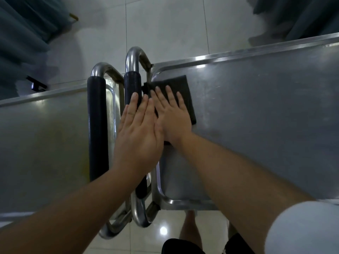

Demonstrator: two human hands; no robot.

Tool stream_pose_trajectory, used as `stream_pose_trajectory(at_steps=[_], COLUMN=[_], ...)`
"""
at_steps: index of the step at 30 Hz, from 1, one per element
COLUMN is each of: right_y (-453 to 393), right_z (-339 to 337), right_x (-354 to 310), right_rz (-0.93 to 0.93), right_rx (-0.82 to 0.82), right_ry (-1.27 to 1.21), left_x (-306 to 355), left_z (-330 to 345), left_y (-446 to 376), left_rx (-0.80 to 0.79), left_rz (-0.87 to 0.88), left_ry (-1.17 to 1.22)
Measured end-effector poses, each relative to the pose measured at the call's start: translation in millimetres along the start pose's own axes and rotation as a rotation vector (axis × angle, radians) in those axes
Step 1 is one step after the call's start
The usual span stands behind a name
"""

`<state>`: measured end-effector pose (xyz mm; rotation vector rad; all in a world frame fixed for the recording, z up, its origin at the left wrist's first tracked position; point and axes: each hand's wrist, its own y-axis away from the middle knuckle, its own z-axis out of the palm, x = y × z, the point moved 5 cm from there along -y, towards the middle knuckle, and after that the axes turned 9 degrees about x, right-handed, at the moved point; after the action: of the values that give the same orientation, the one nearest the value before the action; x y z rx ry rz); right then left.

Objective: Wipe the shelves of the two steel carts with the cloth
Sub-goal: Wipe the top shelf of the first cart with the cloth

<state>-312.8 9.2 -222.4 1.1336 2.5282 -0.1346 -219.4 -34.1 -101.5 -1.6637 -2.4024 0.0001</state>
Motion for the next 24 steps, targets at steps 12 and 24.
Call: stream_pose_trajectory(at_steps=[12,24], right_y=[198.3,243.0], right_z=[44.2,3.2], right_x=[-19.7,99.2], right_rz=[-0.127,-0.061], right_rx=[0.051,0.080], right_ry=[-0.068,0.079], left_x=[1.1,8.5], left_z=[2.6,-1.6], left_y=[0.3,2.5], left_rx=[0.026,0.040], left_rz=[-0.068,0.009], left_ry=[-0.042,-0.103])
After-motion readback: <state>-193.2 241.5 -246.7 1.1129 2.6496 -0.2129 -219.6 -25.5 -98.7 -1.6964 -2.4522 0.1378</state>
